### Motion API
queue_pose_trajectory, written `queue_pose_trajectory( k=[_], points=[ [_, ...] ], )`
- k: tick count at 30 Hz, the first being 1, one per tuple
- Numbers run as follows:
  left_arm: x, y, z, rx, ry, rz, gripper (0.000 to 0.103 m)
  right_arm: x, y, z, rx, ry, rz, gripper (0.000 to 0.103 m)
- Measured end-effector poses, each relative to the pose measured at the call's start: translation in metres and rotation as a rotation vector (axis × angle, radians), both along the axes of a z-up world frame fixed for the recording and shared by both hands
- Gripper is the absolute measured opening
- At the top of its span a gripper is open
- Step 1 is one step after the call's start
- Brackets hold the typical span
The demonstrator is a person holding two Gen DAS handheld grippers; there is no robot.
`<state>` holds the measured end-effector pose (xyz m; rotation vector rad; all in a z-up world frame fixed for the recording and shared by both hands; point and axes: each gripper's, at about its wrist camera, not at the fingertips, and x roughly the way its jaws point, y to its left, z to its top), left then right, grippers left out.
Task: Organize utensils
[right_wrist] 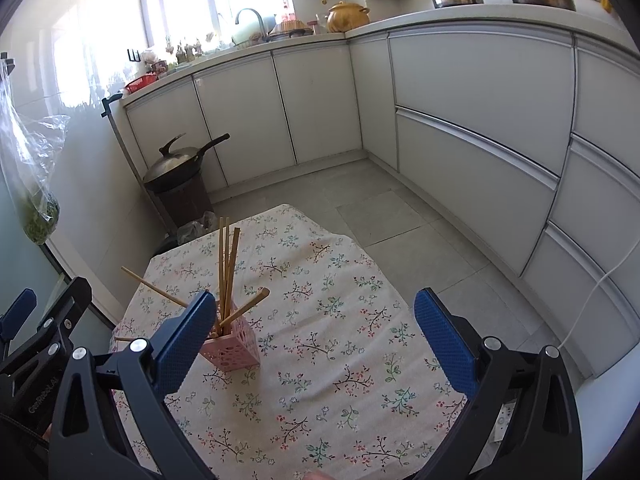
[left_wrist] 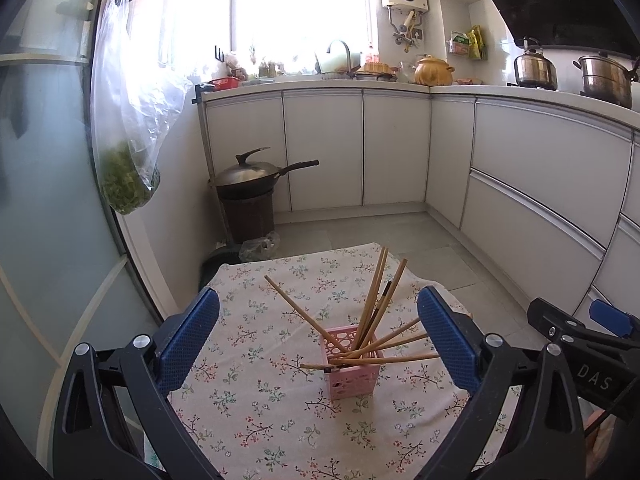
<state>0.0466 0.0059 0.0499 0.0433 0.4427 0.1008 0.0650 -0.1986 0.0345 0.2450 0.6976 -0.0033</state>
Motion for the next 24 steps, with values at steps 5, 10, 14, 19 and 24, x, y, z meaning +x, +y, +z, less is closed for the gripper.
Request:
queue_pose_trajectory(
  k=[5, 10, 14, 19, 24],
  points=[
    [-0.0032, -0.0016, 0.0016, 0.01, -0.019, -0.016, 0.091, 0.0006, 0.0002, -0.0006, 0.001, 0.004, 0.001, 0.097],
    [-0.0011, -0.0024, 0.0007, 0.014, -0.014, -0.018, 0.09, 0.0004, 0.0001, -0.0001, 0.002, 0.003, 0.001, 0.097],
    [-0.0015, 0.0017, 0.0039, -0.018, -0.006, -0.015, 0.096, 0.0002, 0.0002, 0.0002, 0.002, 0.002, 0.001, 0.097],
    [-0.0012, 0.0002, 0.0044, -0.028, 0.002, -0.017, 0.096, 0.0005, 0.0011, 0.0009, 0.007, -0.001, -0.001, 0.097],
    [0.0005, 0.0006, 0.0022, -0.026, 0.014, -0.014, 0.096, 0.0006, 0.0014, 0.001, 0.008, -0.001, 0.001, 0.097]
  ],
)
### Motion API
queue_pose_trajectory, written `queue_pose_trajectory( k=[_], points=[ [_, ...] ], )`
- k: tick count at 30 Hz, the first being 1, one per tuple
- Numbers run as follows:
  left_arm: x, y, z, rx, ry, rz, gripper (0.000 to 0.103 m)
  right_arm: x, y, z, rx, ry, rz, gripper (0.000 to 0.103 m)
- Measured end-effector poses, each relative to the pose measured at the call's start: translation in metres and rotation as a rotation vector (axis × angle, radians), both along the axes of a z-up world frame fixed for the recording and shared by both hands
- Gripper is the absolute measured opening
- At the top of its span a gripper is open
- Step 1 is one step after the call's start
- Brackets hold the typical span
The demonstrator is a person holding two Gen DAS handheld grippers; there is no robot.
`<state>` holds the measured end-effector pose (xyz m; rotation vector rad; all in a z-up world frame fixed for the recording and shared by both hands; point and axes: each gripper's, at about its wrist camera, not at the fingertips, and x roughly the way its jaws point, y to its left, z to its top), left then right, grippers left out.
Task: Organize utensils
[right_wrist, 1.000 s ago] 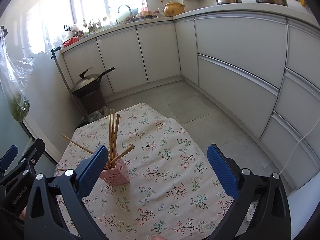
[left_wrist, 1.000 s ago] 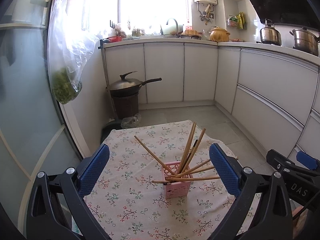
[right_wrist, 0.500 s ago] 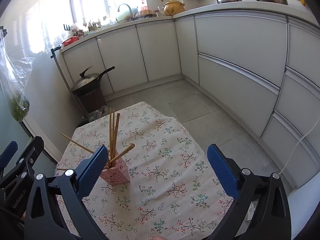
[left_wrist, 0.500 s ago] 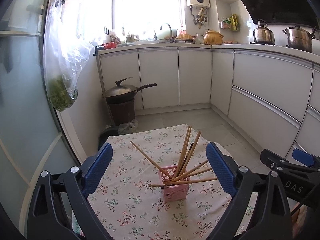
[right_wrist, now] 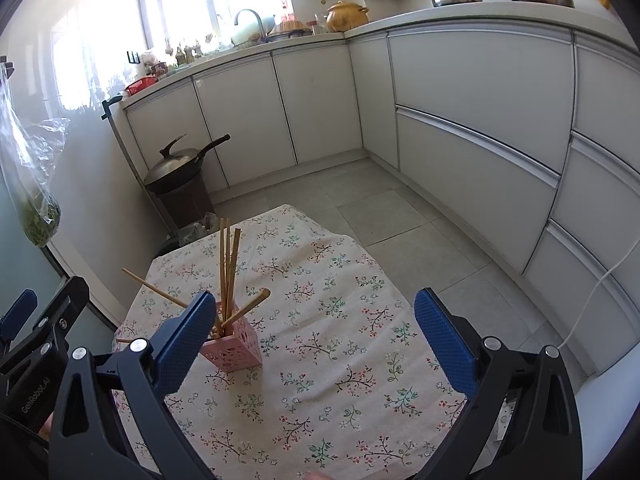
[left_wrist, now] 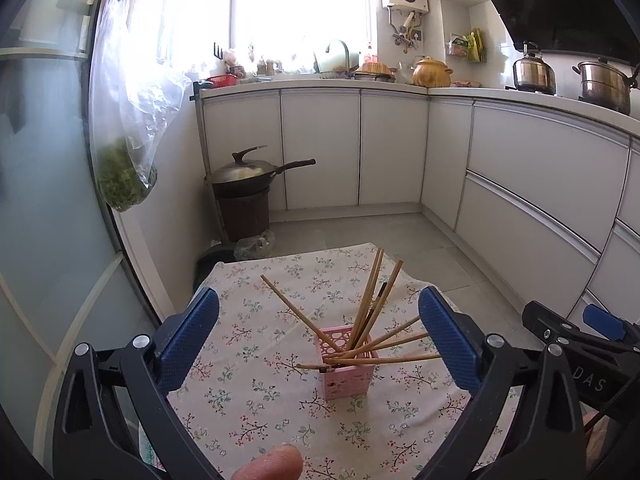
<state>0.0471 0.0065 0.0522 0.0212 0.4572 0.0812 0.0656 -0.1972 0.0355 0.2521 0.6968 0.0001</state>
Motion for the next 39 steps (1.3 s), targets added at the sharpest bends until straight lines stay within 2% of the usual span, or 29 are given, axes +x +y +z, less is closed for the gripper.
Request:
queue_pose_trajectory(
  k=[39],
  points=[
    [0.0034, -0.0011, -0.0049, 0.008, 0.025, 0.005, 0.096, 0.0005, -0.0006, -0.0055, 0.005, 0.013, 0.0, 0.097]
  ],
)
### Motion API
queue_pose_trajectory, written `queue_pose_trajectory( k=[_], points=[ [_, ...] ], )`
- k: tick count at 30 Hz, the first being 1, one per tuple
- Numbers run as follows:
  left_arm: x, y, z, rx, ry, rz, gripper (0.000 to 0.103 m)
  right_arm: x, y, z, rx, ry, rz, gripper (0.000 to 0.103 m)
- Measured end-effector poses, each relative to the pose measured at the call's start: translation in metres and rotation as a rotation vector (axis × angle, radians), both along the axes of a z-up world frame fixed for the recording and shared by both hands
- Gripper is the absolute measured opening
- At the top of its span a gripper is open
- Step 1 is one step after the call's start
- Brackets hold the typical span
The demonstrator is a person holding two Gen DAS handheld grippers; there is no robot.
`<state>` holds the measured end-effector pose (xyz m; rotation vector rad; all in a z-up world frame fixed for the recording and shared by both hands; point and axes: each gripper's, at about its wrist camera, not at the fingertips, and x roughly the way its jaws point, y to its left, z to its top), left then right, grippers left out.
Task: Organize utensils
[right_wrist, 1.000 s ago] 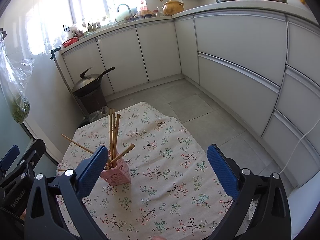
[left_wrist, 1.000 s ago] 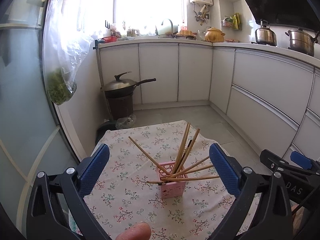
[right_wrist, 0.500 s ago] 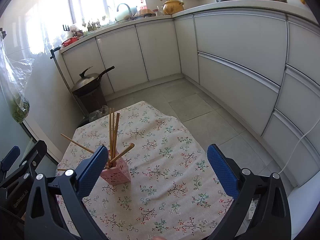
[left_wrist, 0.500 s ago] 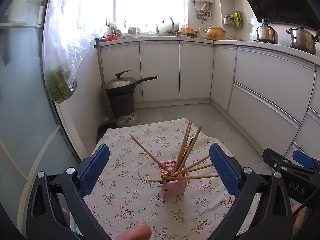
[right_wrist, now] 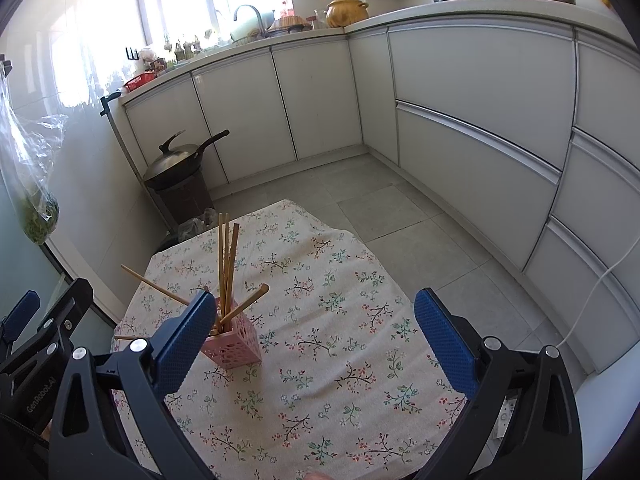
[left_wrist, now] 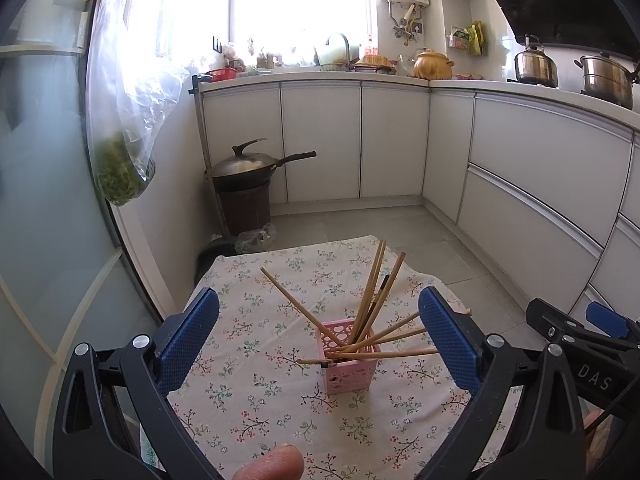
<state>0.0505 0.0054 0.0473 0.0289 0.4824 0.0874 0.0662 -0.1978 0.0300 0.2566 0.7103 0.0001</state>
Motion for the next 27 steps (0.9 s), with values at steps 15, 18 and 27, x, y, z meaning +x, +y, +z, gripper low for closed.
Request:
queue_pose_trajectory(
  k=[15, 18, 27],
  points=[
    [0.0007, 0.0006, -0.0015, 0.009, 0.001, 0.01, 0.096, 0.0005, 0.0003, -0.0037, 0.001, 0.005, 0.001, 0.097],
    [0.0005, 0.0009, -0.0016, 0.008, 0.001, 0.011, 0.096, 0.0004, 0.0003, -0.0036, 0.0, 0.005, 0.001, 0.097],
    [0.0018, 0.0034, -0.0015, 0.006, 0.005, 0.014, 0.096, 0.0001, 0.0008, -0.0044, 0.001, 0.007, 0.002, 0.097]
  ],
)
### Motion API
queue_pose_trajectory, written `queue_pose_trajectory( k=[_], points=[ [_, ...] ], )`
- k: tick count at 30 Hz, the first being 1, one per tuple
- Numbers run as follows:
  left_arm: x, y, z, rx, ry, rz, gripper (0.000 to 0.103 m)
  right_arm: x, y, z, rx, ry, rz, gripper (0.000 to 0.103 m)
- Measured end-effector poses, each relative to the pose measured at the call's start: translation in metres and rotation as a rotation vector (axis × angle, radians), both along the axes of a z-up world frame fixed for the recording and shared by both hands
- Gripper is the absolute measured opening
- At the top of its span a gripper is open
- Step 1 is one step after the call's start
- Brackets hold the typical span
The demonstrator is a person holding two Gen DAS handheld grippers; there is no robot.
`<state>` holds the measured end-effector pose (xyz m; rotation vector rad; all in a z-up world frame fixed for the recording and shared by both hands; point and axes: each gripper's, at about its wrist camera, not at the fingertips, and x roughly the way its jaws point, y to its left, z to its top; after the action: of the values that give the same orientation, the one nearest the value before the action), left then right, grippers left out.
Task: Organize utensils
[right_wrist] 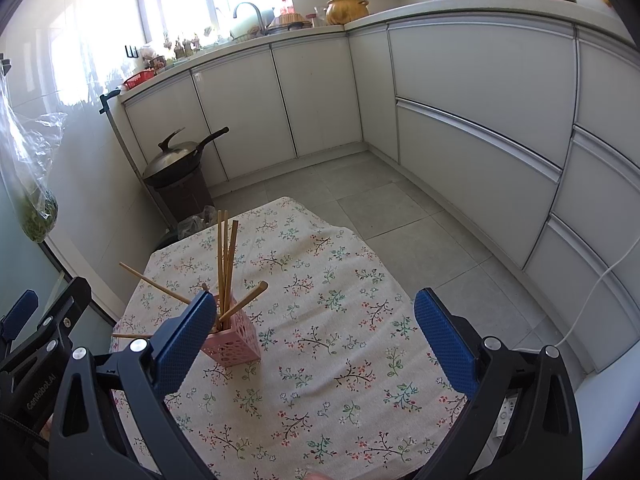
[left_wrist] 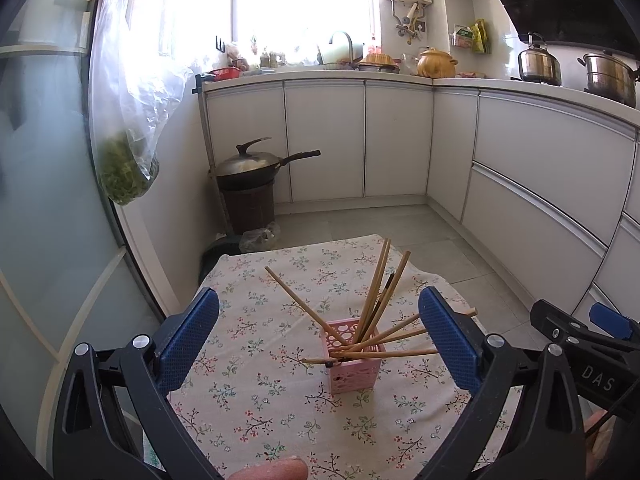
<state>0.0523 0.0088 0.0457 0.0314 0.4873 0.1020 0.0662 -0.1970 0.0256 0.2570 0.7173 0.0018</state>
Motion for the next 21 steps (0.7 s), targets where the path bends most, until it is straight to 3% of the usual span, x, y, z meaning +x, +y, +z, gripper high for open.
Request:
queue_pose_trajectory(
  k=[21],
  points=[
    [0.0019, -0.0003, -0.0021, 0.002, 0.015, 0.0, 0.096, -0.0013, 0.0008, -0.0039, 0.002, 0.005, 0.0, 0.097]
  ],
)
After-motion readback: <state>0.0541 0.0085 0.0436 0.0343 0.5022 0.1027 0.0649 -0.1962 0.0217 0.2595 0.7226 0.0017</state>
